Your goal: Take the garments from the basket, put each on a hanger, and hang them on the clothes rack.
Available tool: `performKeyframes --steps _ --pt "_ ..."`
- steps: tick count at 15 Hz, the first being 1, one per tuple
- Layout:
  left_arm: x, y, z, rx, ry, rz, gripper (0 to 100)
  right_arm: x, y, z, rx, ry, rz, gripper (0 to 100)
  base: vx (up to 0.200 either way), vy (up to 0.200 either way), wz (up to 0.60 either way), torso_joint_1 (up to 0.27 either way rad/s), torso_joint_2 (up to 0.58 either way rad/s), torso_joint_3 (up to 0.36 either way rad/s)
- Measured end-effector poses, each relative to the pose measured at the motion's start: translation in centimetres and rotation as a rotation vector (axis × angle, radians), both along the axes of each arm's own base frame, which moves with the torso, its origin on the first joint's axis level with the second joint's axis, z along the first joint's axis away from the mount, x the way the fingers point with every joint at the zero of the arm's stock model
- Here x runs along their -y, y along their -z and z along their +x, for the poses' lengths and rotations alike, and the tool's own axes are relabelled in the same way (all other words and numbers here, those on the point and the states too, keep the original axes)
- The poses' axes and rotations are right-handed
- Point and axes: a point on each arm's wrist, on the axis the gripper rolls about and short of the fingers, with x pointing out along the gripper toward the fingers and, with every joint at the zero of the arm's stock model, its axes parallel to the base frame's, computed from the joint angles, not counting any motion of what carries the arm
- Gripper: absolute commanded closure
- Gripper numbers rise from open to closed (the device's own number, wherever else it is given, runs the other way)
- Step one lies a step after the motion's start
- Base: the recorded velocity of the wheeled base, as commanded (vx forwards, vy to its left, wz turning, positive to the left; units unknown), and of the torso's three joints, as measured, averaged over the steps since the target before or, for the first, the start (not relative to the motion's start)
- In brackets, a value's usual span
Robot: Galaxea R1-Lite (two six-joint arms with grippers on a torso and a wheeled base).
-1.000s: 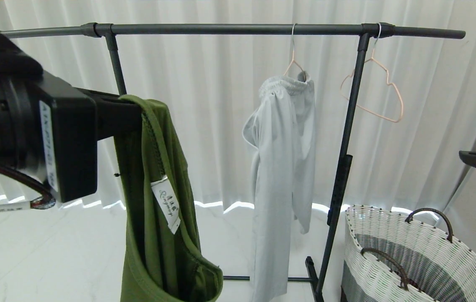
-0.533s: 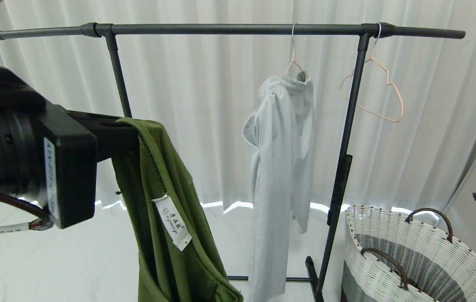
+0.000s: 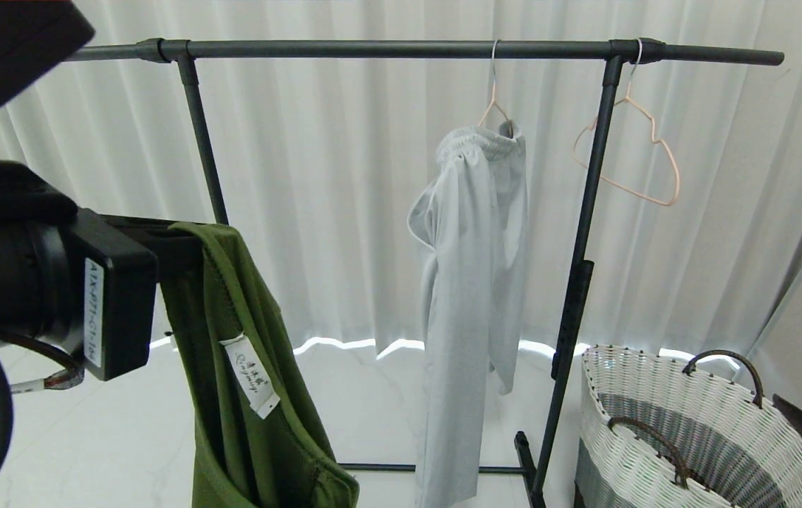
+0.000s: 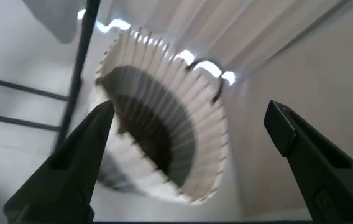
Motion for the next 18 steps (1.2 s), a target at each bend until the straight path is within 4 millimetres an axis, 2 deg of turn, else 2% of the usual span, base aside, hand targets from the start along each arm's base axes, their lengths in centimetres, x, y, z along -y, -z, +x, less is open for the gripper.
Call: performKeyframes --steps 3,5,7,9,12,18 --pt "-0.3 1.2 0.0 -0.016 -0.042 0.039 100 0.3 3.1 -0.4 -0.059 0.090 0.178 0 0.000 0.000 0.00 0.000 0.00 0.000" --pt "-0.5 2.2 0.0 -0.037 -0.056 0.065 100 0.4 5.1 -0.9 -0.129 0.132 0.226 0 0.000 0.000 0.00 0.000 0.00 0.000" --pt "-0.7 2.7 0.1 -0.040 -0.068 0.068 100 0.8 7.6 -2.5 -0.219 0.158 0.223 0 0.000 0.000 0.00 0.000 0.00 0.000" --pt "-0.9 2.9 0.2 -0.043 -0.079 0.070 100 1.3 9.0 -4.5 -0.299 0.173 0.205 0 0.000 0.000 0.00 0.000 0.00 0.000" --pt "-1.0 3.3 0.2 -0.051 -0.085 0.078 100 1.9 10.0 -7.0 -0.375 0.166 0.198 0 0.000 0.000 0.00 0.000 0.00 0.000" --pt "-0.8 3.8 0.4 -0.040 -0.088 0.066 100 2.0 9.9 -7.6 -0.315 0.149 0.221 0 0.000 0.000 0.00 0.000 0.00 0.000"
